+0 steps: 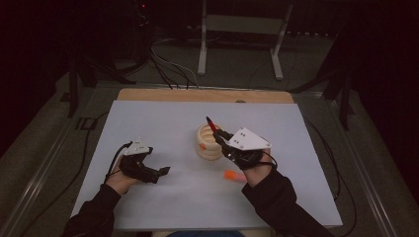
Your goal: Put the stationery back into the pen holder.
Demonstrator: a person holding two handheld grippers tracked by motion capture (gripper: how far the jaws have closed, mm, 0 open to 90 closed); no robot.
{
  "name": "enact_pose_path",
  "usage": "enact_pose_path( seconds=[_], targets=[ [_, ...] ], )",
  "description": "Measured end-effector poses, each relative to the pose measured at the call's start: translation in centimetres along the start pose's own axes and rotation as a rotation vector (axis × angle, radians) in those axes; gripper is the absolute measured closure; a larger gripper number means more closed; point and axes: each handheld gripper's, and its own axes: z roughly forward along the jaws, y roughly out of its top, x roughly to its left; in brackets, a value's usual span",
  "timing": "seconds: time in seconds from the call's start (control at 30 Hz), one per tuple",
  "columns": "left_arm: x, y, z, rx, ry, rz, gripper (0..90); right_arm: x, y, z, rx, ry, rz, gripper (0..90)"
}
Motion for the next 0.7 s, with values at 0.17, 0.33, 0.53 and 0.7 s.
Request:
enact_pose_path(
  seconds=[0.17,0.33,0.53,0.7],
  targets=[
    [0.2,-0.3,-0.4,-0.031,-0.002,-0.034,0.2,-0.6,0.8,0.2,-0.033,0.008,0.051,80.0],
    [-0.1,-0.9,-0.5,-0.075,0.028,-0.012,0.2,-1.4,1.4,0.5,-0.063,0.015,0.099,80.0],
    [-0.3,-1.6,-1.0,-0.116,0.081,-0.035,0.3,-2.5,1.6,1.4,-0.083,0.013,0.154,79.9],
    [-0.4,-2.5,-1.4,-0.113,0.093,-0.052,0.3,-3.5,1.7,2.1,-0.088,0.013,0.186,79.9]
  ],
)
